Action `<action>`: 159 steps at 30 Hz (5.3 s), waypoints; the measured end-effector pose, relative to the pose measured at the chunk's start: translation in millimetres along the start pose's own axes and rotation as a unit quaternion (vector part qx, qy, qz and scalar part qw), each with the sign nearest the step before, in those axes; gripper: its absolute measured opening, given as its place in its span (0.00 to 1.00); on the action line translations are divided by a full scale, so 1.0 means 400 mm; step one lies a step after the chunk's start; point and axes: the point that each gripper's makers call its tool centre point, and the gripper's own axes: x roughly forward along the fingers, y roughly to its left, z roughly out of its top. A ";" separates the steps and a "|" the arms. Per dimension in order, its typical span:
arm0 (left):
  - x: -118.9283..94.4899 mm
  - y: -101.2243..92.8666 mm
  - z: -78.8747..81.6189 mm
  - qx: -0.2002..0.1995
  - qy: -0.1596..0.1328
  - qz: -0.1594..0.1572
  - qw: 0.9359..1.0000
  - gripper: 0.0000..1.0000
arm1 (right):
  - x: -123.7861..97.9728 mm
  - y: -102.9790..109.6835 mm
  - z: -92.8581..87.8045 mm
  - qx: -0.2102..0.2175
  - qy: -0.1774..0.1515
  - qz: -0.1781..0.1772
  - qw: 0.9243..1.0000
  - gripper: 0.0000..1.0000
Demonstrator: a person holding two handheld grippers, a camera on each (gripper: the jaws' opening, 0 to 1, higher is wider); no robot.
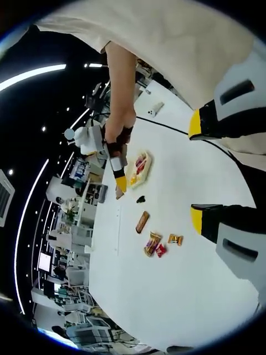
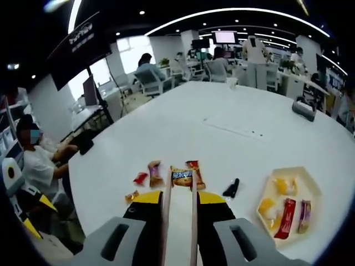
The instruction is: Place the target food into the container with the food tongs after gripping and lifting it, then release it inside without dropping or visibly crushing the food.
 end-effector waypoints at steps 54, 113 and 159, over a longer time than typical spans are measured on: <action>0.012 -0.015 -0.003 0.003 0.008 -0.010 1.000 0.46 | -0.055 -0.177 0.018 0.030 -0.015 -0.059 0.998 0.23; 0.029 -0.028 0.004 0.007 0.011 -0.016 1.000 0.46 | -0.147 -0.370 0.025 0.093 -0.045 -0.128 0.986 0.23; 0.028 -0.046 -0.014 0.004 0.012 -0.017 1.000 0.46 | -0.207 -0.434 -0.005 0.112 -0.049 -0.151 0.981 0.23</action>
